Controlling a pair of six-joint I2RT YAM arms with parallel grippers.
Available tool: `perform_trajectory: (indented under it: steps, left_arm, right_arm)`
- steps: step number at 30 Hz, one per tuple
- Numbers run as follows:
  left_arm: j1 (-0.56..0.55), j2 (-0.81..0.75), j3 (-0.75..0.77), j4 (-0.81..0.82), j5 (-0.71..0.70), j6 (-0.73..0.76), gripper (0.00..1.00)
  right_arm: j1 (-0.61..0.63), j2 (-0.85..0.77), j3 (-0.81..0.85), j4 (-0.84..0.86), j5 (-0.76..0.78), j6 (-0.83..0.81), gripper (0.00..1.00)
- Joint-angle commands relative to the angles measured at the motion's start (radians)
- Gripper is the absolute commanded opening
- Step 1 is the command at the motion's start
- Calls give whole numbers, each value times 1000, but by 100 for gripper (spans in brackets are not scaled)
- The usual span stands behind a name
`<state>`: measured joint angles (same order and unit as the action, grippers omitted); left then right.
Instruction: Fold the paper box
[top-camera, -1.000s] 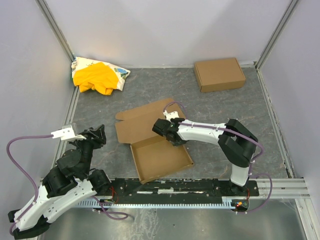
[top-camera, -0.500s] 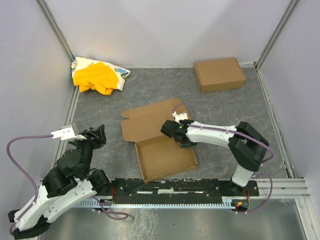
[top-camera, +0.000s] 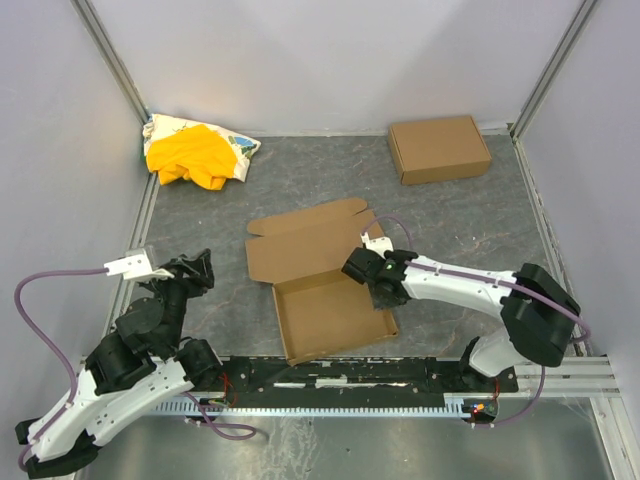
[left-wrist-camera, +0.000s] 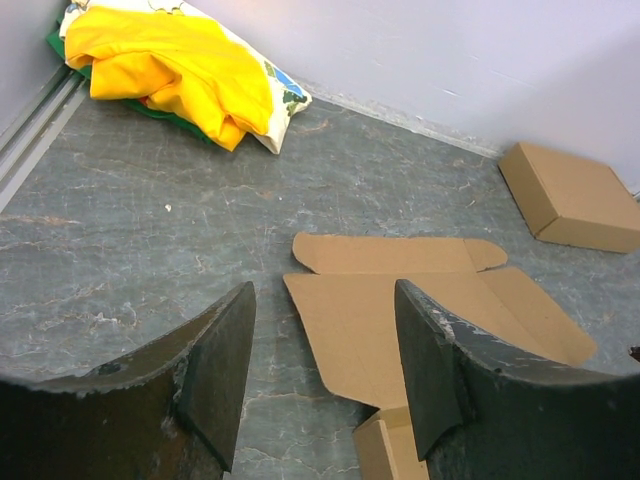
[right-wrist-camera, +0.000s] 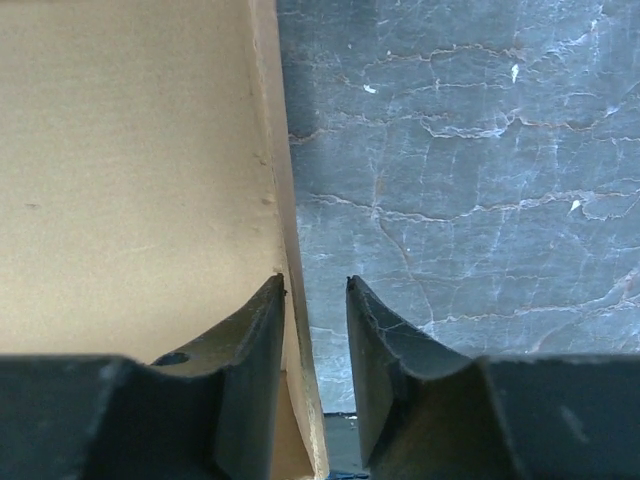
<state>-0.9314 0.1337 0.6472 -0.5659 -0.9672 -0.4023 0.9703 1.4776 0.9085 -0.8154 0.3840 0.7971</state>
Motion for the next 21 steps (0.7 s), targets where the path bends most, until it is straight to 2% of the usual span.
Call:
perform_trajectory:
  steps: [1, 5, 7, 9, 12, 16, 18, 19, 20, 21]
  left_arm:
    - [4, 43, -6, 42, 28, 31, 68]
    - [3, 150, 15, 22, 89, 5, 72]
    - [4, 222, 40, -2, 97, -27, 67]
    - [5, 289, 75, -36, 91, -80, 58]
    - [4, 356, 78, -26, 125, -197, 42]
    - [4, 419, 0, 129, 227, -243, 39]
    - [6, 462, -23, 202, 245, -244, 43]
    - [6, 491, -24, 237, 245, -244, 49]
    - [9, 519, -20, 262, 245, -237, 53]
    - [11, 565, -9, 286, 246, -230, 56]
  right_arm:
    - [-1, 73, 56, 19, 34, 38, 36]
    - [-21, 102, 62, 71, 43, 96, 12]
    - [-46, 87, 40, 107, 35, 136, 6]
    - [-73, 56, -1, 151, 20, 179, 4]
    - [-113, 0, -49, 202, 7, 238, 2]
    - [-133, -23, -37, 196, 41, 211, 1]
    - [-142, -17, -23, 191, 25, 166, 1]
    - [-144, -15, -20, 191, 13, 141, 3]
    - [-146, -14, -17, 191, -2, 114, 7]
    - [-147, -16, -14, 188, -13, 93, 16]
